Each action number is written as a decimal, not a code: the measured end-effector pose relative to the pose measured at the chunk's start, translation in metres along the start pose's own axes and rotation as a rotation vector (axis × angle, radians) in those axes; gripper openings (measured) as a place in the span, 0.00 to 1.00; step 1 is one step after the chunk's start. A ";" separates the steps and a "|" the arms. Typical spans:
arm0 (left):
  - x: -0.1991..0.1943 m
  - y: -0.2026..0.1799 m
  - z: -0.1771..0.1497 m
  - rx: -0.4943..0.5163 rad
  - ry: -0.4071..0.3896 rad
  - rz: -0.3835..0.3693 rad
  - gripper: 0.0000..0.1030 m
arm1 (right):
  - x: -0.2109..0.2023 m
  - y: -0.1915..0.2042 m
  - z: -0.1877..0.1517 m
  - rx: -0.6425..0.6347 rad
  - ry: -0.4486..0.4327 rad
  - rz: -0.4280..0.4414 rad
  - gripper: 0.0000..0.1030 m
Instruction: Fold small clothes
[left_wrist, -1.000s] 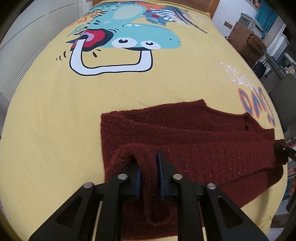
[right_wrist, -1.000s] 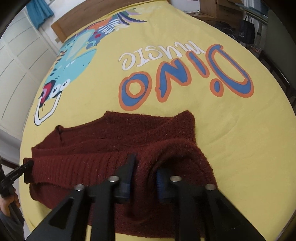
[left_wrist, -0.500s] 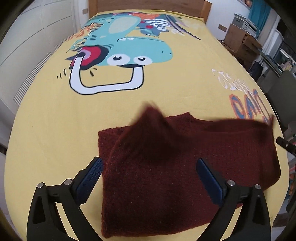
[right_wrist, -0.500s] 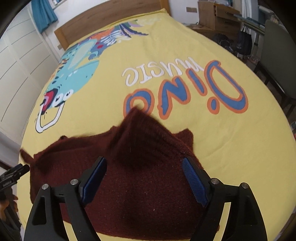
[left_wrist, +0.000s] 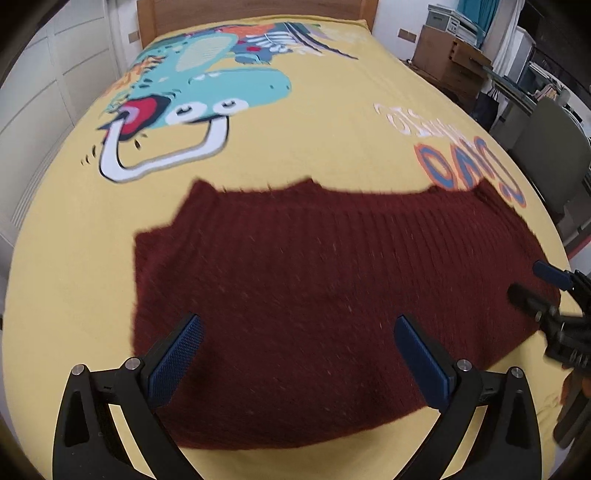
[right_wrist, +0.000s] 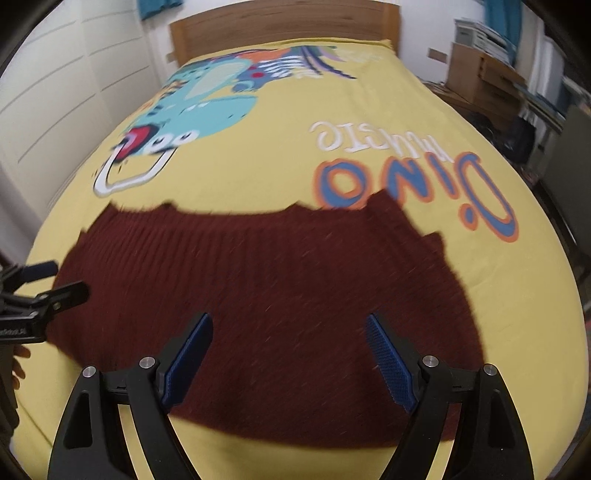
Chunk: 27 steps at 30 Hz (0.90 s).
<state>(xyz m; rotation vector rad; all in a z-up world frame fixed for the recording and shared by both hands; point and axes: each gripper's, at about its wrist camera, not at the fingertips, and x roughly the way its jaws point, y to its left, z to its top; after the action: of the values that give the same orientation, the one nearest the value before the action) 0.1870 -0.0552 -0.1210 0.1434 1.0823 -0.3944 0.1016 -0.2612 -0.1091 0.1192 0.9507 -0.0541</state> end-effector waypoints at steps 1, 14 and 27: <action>0.003 -0.001 -0.004 0.001 0.002 0.002 0.99 | 0.003 0.006 -0.007 -0.012 0.004 -0.001 0.97; 0.027 0.021 -0.046 0.009 0.035 0.063 0.99 | 0.034 0.006 -0.058 -0.060 0.057 -0.049 0.99; 0.030 0.059 -0.060 -0.032 0.037 0.054 0.99 | 0.025 -0.061 -0.064 0.046 0.065 -0.134 0.99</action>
<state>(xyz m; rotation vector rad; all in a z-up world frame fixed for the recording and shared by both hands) 0.1719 0.0099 -0.1804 0.1519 1.1179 -0.3265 0.0581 -0.3131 -0.1710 0.0998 1.0221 -0.1962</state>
